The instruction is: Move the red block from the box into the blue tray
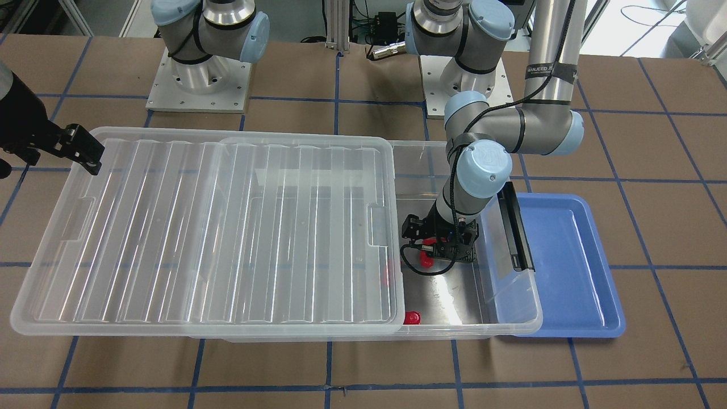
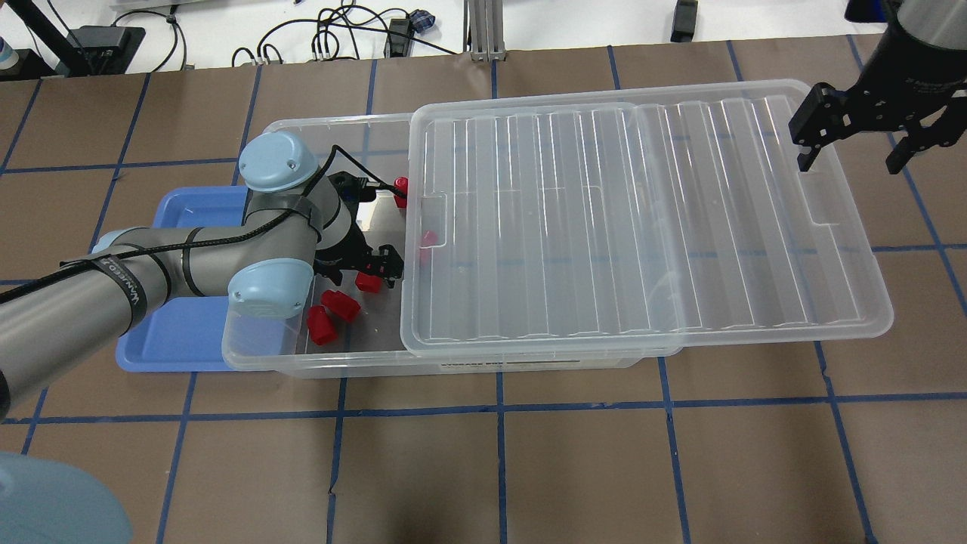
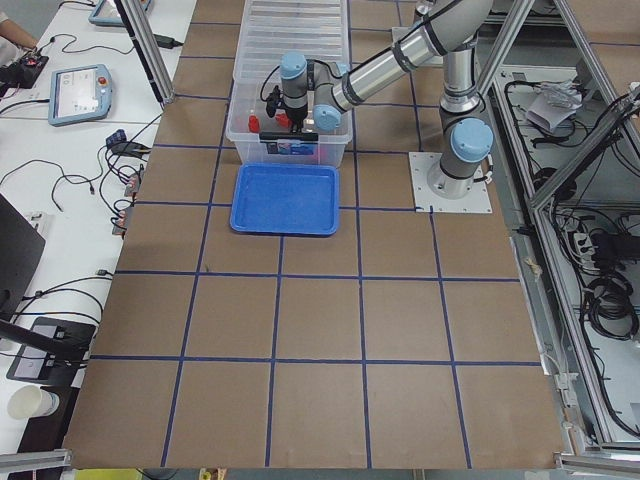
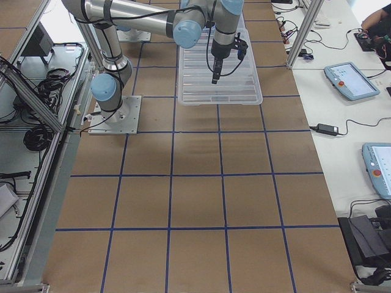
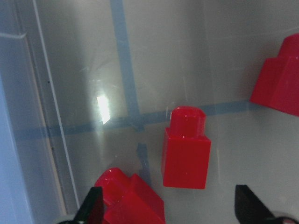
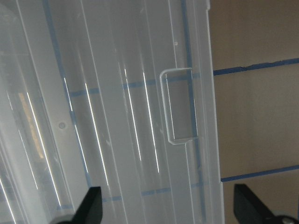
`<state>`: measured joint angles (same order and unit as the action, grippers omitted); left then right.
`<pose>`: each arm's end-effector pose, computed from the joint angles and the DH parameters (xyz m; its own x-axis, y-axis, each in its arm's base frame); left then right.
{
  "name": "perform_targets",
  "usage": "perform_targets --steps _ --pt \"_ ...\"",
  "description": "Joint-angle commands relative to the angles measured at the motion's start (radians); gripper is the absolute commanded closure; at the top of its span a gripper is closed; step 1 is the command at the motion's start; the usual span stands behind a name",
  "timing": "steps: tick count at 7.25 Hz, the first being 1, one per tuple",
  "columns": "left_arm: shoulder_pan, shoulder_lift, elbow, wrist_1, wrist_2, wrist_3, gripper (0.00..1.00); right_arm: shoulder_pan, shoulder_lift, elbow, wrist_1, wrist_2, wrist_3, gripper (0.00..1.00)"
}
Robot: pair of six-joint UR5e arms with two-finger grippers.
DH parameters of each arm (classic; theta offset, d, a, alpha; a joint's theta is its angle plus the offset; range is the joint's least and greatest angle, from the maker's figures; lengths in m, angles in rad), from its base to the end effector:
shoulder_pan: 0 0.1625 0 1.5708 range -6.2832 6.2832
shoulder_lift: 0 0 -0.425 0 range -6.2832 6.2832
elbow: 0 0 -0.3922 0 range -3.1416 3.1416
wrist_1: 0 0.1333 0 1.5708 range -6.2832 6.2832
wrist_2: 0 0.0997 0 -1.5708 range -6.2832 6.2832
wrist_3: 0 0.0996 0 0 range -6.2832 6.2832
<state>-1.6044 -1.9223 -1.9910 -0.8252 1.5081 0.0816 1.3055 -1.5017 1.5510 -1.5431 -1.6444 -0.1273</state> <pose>-0.1571 -0.5195 0.1860 -0.9915 0.1132 0.0646 0.1148 0.9932 0.0209 -0.0129 -0.5279 0.4605 -0.9893 0.1318 0.0630 0.1369 0.9869 0.0856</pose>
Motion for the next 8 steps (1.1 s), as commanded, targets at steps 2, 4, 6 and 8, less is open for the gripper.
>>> perform_targets --steps 2,4,6,8 --pt "0.001 -0.006 0.001 0.029 -0.003 0.009 0.51 0.000 0.000 0.000 0.001 0.000 0.000 0.00" --pt "0.001 0.018 0.023 0.037 0.010 0.015 0.92 0.000 0.000 0.001 0.001 0.000 0.002 0.00" --pt "0.015 0.042 0.093 -0.032 0.029 0.020 0.92 0.000 0.000 0.003 0.001 0.000 0.002 0.00" --pt "0.018 0.097 0.150 -0.145 0.029 0.007 0.92 0.000 0.000 0.003 0.003 0.000 0.005 0.00"
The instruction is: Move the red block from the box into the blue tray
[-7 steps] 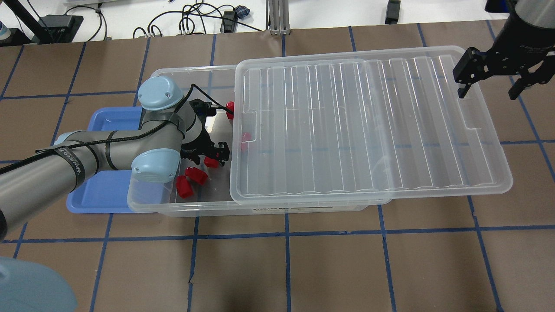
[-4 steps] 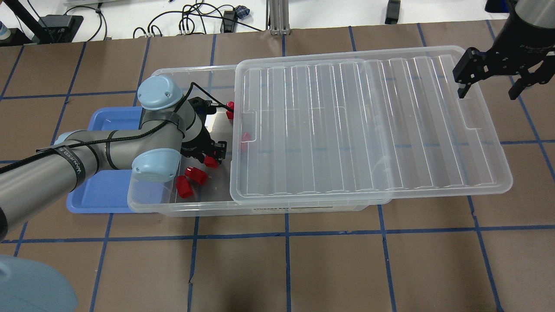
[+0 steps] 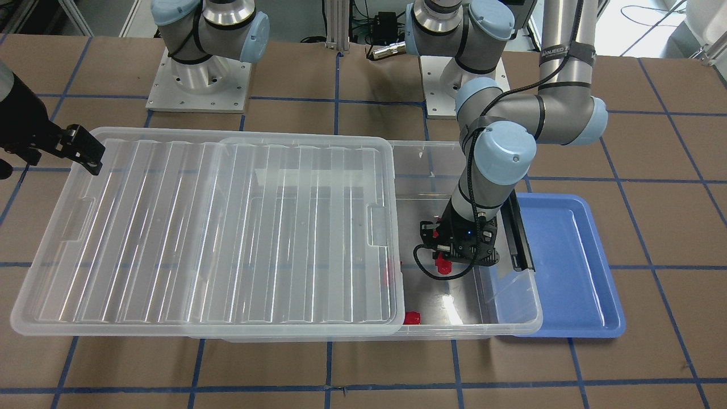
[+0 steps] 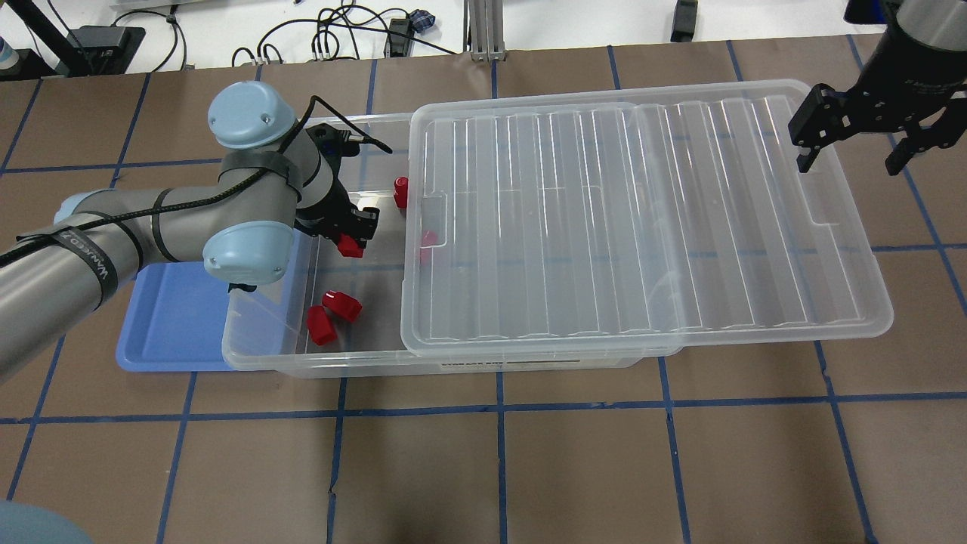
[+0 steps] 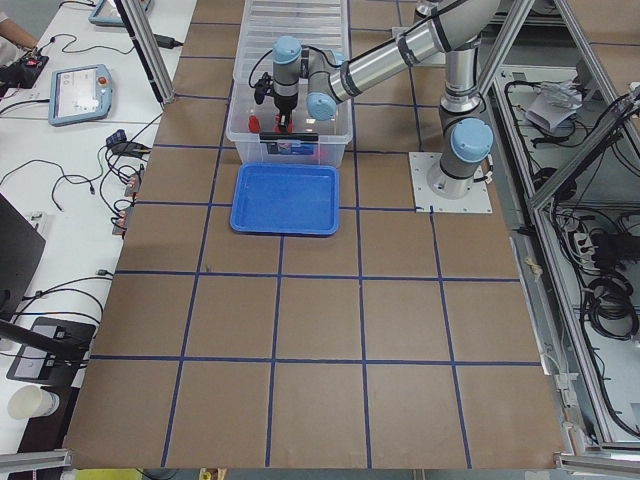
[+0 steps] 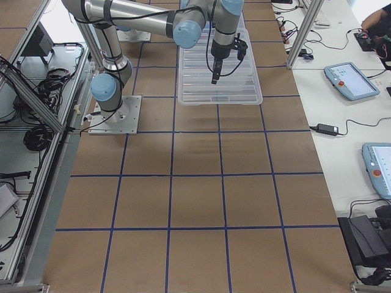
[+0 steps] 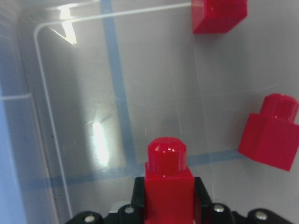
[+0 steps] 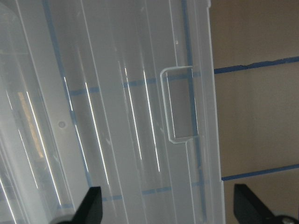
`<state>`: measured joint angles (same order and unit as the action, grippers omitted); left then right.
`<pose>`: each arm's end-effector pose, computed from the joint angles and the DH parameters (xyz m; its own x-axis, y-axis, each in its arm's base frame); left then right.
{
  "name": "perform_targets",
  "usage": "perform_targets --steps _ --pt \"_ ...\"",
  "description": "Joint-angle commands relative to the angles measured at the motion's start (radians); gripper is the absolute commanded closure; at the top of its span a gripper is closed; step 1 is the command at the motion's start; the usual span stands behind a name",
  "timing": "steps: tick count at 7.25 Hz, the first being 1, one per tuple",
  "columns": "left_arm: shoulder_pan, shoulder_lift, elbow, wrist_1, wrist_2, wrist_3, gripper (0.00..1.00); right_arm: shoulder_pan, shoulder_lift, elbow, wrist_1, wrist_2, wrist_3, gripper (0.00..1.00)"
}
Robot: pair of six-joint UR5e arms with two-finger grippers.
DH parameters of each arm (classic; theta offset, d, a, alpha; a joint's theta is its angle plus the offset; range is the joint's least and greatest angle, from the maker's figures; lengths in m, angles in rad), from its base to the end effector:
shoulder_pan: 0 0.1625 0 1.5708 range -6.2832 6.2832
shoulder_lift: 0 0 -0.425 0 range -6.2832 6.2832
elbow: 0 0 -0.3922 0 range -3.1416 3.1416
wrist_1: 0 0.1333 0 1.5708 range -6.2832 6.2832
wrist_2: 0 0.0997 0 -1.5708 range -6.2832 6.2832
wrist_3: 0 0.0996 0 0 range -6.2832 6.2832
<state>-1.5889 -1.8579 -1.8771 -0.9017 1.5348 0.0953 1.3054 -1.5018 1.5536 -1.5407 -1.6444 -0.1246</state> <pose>-0.1469 -0.5499 0.2591 -0.9929 0.1156 0.0285 0.1130 0.9905 -0.0787 -0.0128 -0.5273 0.4590 -0.9890 0.1343 0.0626 0.1396 0.9861 0.0903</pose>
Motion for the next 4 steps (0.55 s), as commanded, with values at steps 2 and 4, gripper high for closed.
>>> perform_targets --steps 2,4 --pt "0.010 0.092 0.148 -0.269 0.004 -0.028 0.92 0.000 0.000 0.000 0.001 -0.003 0.011 0.00" --pt "0.157 0.114 0.235 -0.419 -0.001 0.028 0.92 -0.009 0.008 0.002 -0.005 -0.005 0.005 0.00"
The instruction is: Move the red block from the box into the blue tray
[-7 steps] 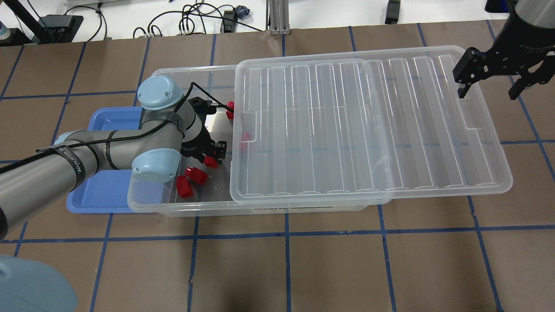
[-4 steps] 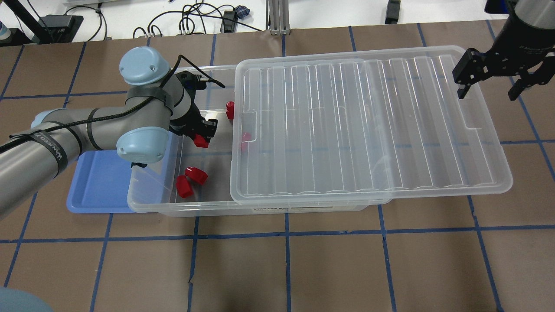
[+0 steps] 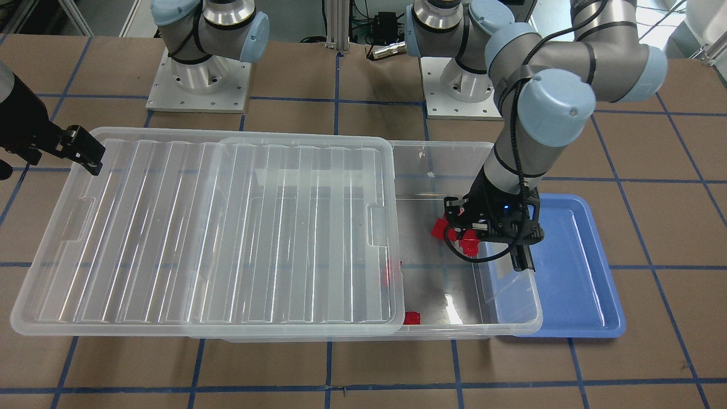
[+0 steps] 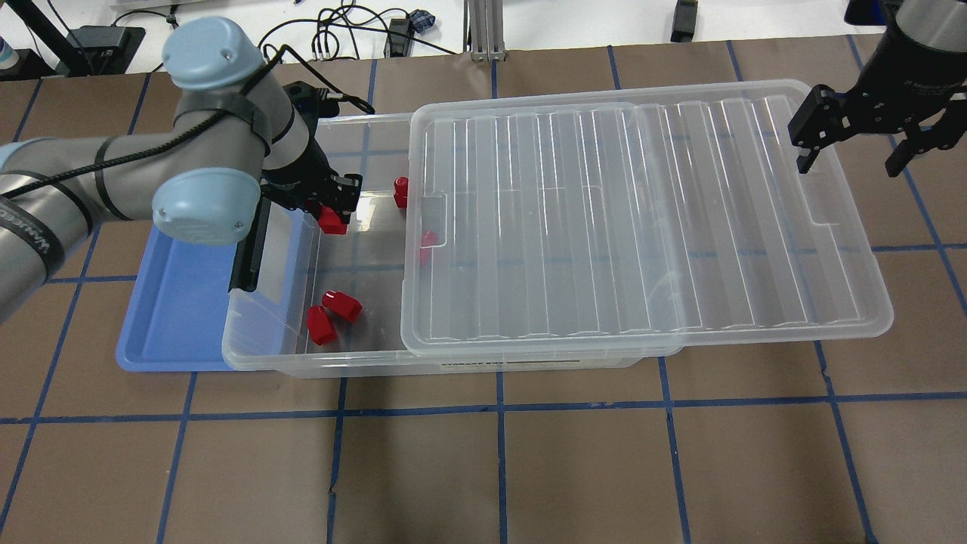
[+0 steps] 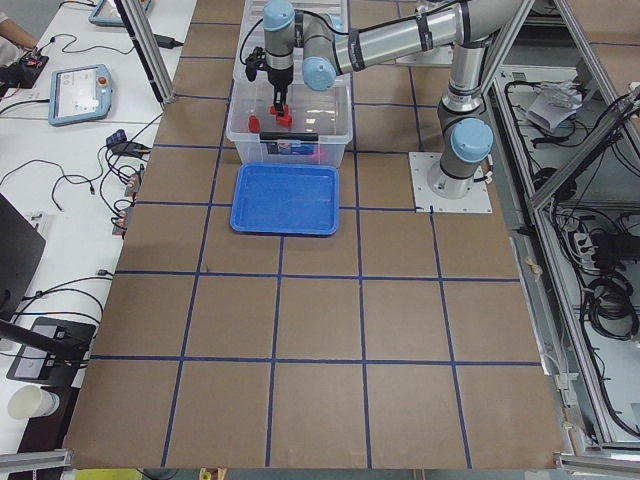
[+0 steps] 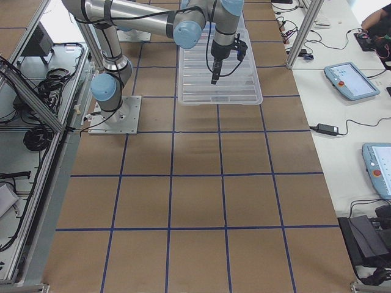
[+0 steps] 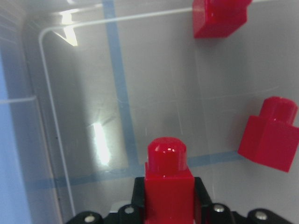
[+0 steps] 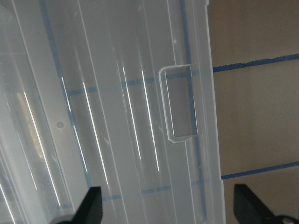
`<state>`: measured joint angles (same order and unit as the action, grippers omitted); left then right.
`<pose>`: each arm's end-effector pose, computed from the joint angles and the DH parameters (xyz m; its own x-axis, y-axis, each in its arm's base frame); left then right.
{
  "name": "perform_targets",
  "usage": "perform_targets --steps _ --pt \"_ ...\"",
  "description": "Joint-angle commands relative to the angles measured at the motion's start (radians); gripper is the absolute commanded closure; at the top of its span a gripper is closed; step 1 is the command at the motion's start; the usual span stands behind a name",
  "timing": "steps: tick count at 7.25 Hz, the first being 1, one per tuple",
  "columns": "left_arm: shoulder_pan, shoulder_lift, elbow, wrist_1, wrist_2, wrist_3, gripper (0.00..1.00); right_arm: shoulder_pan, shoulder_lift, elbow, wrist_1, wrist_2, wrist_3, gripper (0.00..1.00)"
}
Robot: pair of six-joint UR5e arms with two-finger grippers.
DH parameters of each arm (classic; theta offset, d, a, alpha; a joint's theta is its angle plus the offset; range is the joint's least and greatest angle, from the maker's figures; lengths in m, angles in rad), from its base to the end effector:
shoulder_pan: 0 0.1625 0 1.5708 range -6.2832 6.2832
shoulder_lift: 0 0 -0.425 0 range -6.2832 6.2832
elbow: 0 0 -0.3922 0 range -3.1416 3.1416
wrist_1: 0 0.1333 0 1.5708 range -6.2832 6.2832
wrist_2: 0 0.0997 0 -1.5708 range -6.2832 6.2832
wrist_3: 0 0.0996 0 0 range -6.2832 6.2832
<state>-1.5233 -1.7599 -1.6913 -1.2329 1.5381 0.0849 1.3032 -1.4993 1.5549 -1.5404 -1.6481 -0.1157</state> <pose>-0.1100 -0.5618 0.3637 -0.9988 0.0383 0.0302 0.0374 0.9988 -0.0310 -0.0144 -0.5277 0.4571 -0.9873 0.1446 0.0665 0.1505 0.9841 0.0942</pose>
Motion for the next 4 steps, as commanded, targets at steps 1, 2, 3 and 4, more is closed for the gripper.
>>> perform_targets --steps 1,2,3,4 --pt "0.188 0.016 0.044 -0.089 -0.015 0.141 0.92 -0.027 0.005 0.001 -0.009 -0.001 -0.016 0.00" --pt "0.269 0.011 0.027 -0.099 -0.032 0.197 0.92 -0.051 0.007 0.001 -0.009 -0.001 -0.019 0.00" --pt "0.364 -0.015 0.001 -0.093 -0.032 0.336 0.92 -0.067 0.011 0.001 -0.010 0.002 -0.019 0.00" --pt "0.440 -0.041 -0.040 -0.056 -0.038 0.436 0.92 -0.079 0.014 0.001 -0.012 0.002 -0.060 0.00"
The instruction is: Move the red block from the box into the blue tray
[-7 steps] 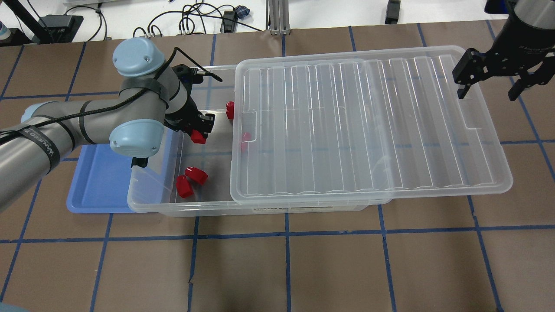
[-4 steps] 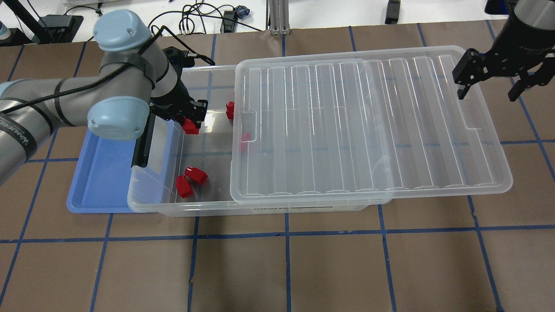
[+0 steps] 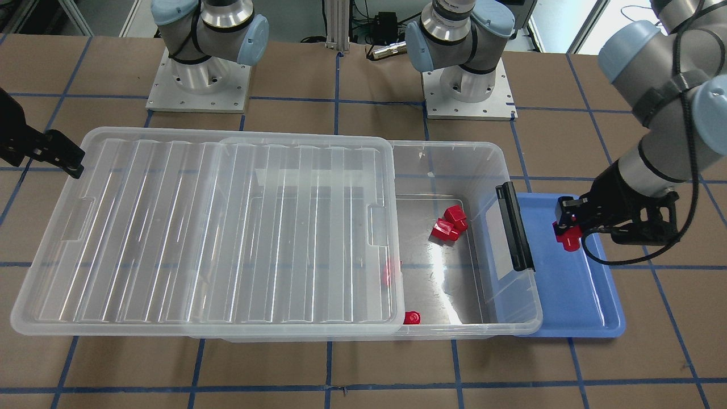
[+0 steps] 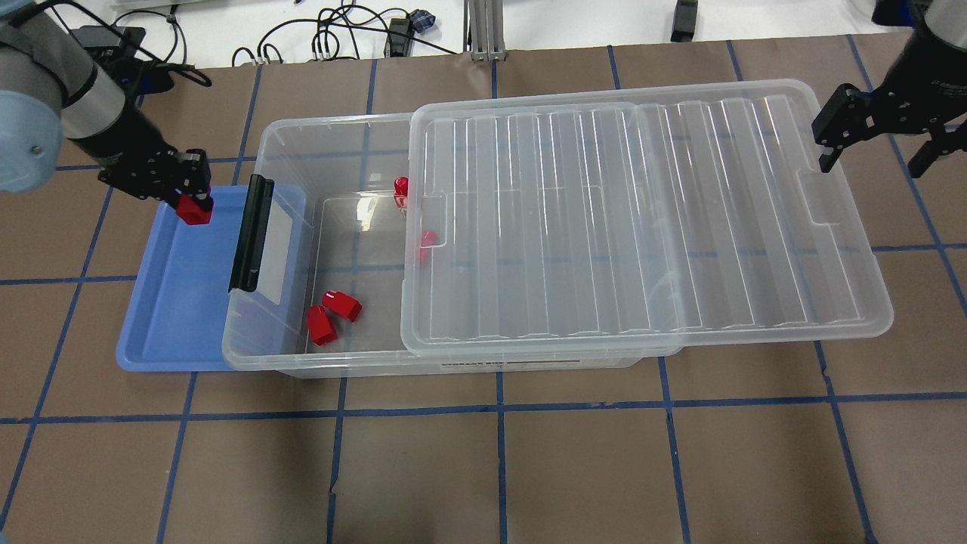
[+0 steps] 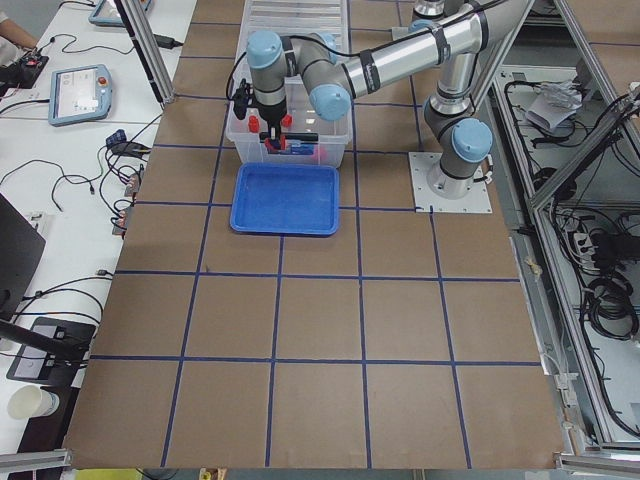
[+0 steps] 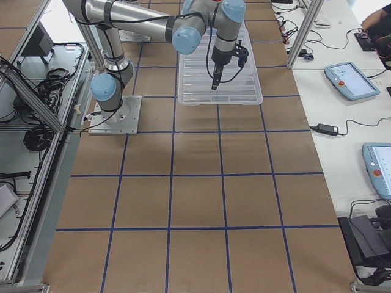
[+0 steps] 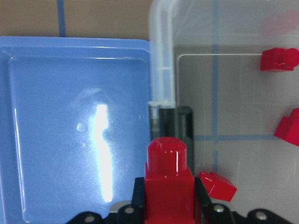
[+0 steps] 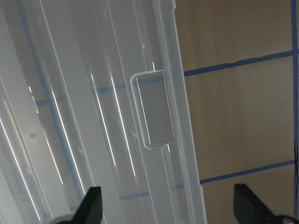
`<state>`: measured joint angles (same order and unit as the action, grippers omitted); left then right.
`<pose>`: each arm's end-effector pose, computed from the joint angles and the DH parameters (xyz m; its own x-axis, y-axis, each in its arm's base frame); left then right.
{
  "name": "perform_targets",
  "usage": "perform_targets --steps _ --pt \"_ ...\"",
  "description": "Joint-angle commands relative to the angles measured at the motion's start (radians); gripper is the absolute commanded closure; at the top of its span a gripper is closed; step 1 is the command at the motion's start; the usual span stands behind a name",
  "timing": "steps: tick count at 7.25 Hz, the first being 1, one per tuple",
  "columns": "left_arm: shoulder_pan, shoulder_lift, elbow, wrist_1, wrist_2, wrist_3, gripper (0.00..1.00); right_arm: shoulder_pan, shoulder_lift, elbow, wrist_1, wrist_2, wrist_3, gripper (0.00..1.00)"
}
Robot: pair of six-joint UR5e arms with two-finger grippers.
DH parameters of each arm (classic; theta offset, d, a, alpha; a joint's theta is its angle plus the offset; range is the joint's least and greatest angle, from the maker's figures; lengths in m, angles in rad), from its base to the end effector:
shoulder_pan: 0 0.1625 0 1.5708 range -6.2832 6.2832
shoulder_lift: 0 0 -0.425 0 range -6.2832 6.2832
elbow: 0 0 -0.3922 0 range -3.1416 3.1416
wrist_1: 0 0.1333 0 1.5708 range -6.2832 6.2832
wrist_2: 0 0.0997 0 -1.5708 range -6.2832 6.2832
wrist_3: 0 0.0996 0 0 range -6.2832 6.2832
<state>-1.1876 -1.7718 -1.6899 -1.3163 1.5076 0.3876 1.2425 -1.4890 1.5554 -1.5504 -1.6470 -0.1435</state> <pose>0.0762 -0.5624 0.3498 -0.9965 0.0008 0.0831 0.0039 0.9993 0.0369 -0.0476 -0.5297 0.4525 -0.9822 0.1772 0.0627 0.1826 0.9784 0.0966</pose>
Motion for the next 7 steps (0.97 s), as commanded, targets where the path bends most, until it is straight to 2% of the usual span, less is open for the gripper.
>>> perform_targets --steps 1,3,4,5,7 --pt "0.126 -0.076 -0.110 0.169 -0.085 0.175 0.92 -0.034 0.010 0.000 -0.031 -0.007 -0.077 0.00" --pt "0.112 -0.100 -0.233 0.311 -0.089 0.172 0.92 -0.072 0.042 0.003 -0.071 -0.026 -0.090 0.00" --pt "0.099 -0.106 -0.234 0.336 -0.069 0.189 0.92 -0.096 0.059 0.005 -0.074 -0.024 -0.132 0.00" --pt "0.097 -0.113 -0.243 0.341 -0.002 0.201 0.83 -0.106 0.094 0.005 -0.103 -0.025 -0.195 0.00" --pt "0.092 -0.120 -0.235 0.345 0.005 0.203 0.11 -0.121 0.131 0.020 -0.204 -0.048 -0.231 0.00"
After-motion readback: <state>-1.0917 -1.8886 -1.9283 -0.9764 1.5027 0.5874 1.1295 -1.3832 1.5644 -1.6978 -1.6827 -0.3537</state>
